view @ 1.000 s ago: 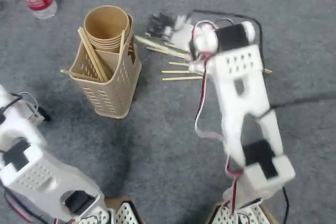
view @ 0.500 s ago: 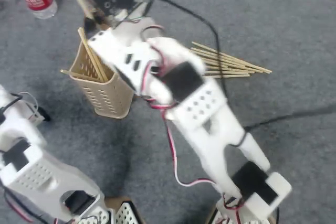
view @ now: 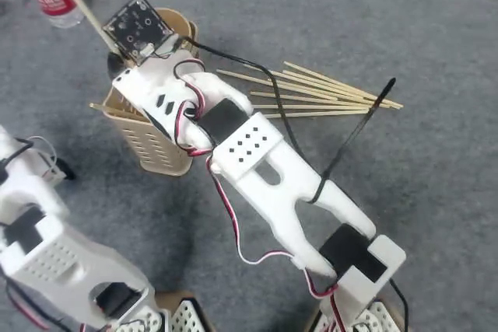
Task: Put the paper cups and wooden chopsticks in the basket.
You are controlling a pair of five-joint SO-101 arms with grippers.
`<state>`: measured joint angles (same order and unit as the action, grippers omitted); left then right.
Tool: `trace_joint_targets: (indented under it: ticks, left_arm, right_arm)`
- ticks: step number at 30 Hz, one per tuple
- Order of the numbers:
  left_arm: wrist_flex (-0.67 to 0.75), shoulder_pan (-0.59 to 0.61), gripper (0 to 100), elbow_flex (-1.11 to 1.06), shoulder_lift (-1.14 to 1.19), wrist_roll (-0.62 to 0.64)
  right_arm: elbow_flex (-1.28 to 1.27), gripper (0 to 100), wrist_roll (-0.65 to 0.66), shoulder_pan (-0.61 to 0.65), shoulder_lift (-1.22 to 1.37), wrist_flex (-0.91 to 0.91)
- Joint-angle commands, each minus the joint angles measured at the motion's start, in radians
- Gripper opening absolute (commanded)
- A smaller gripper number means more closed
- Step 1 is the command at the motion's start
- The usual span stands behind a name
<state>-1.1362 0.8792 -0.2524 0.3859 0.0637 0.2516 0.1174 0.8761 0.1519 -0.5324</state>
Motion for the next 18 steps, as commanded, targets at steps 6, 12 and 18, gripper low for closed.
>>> trace_joint_targets:
  ticks: [6, 12, 18]
  left_arm:
    - [-0.002, -0.014, 27, -0.024, -0.003, 0.003]
    - [-0.003, -0.012, 27, -0.024, -0.002, 0.003]
    - [-0.005, -0.011, 27, -0.025, -0.002, 0.003]
  right_arm:
    - [0.017, 27.5, -0.009, 0.044, -0.116, -0.170]
    - [0.018, 18.6, 0.075, -0.074, -0.251, -0.217]
    - [0.012, 18.6, 0.149, -0.412, -0.305, -0.400]
